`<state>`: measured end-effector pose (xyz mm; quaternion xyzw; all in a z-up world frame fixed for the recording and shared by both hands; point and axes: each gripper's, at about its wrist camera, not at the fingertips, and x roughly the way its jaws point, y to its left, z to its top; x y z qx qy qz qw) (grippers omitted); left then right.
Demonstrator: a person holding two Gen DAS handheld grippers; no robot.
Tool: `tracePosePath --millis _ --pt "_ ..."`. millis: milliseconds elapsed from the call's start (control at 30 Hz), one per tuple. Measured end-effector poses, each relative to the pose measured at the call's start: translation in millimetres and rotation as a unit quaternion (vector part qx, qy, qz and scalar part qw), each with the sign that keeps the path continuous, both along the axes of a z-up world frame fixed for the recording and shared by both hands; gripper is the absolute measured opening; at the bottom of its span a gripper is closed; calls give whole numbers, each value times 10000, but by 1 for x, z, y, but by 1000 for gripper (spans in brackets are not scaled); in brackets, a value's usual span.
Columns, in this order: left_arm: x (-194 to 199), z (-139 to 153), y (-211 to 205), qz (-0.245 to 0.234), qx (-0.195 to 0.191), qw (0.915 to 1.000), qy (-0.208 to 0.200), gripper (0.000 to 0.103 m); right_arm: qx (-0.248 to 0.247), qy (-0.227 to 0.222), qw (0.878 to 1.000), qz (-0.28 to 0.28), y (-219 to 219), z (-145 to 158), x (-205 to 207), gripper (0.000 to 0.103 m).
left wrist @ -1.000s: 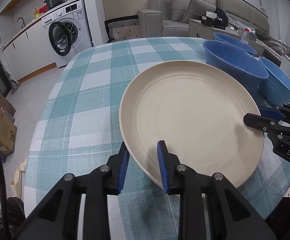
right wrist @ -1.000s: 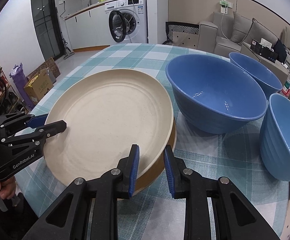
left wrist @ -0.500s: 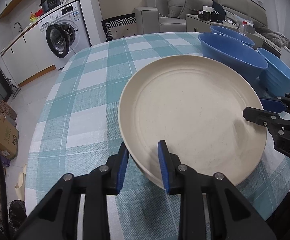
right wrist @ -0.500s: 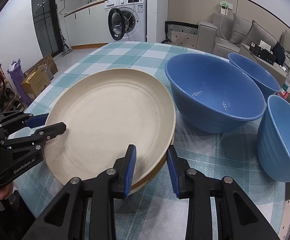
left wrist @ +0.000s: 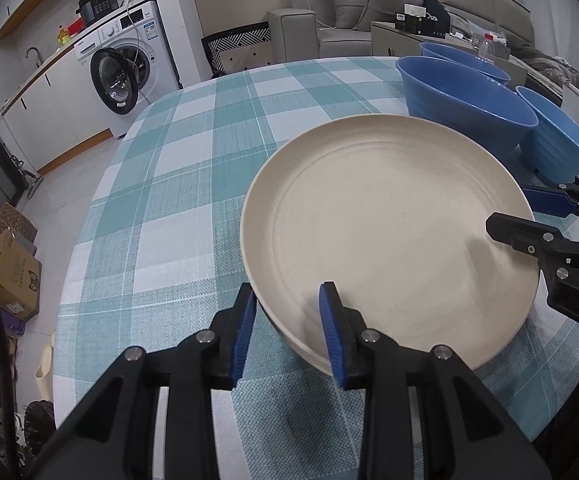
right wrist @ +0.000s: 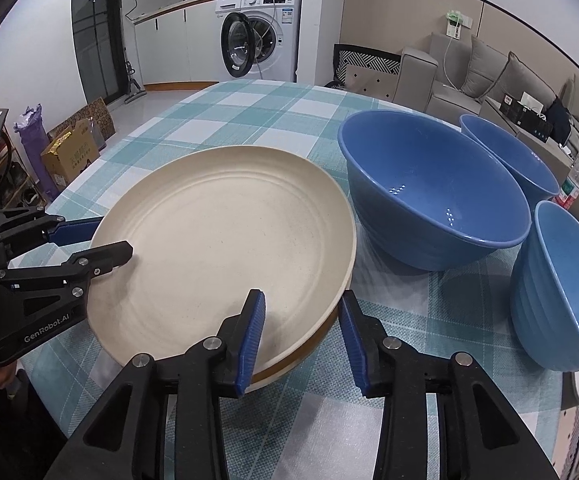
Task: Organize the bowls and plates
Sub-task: 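Lower one plate stack onto the other and open both tools, then pull both open tools back from the single plate stack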
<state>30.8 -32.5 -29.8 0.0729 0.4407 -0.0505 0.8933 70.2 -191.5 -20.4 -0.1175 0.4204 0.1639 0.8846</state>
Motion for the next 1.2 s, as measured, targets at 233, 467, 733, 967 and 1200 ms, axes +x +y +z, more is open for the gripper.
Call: tracePosePath --millis 233,467,733,967,1200 --pt "0 0 0 -27 3 10000 34 34 -109 -7 9999 5 3 -3 -1 40" --pt "0 -1 -3 -96 31 9999 86 43 -164 12 9999 39 3 -4 -1 40" --pt "-1 2 0 -68 -73 9999 96 53 -109 52 9998 147 4 -5 -1 51" --pt "1 5 7 -3 -323 9994 138 55 95 64 9997 213 2 -1 -1 75" --pt "-2 16 10 -10 -615 9981 -47 89 251 -32 9992 314 2 9 -6 95"
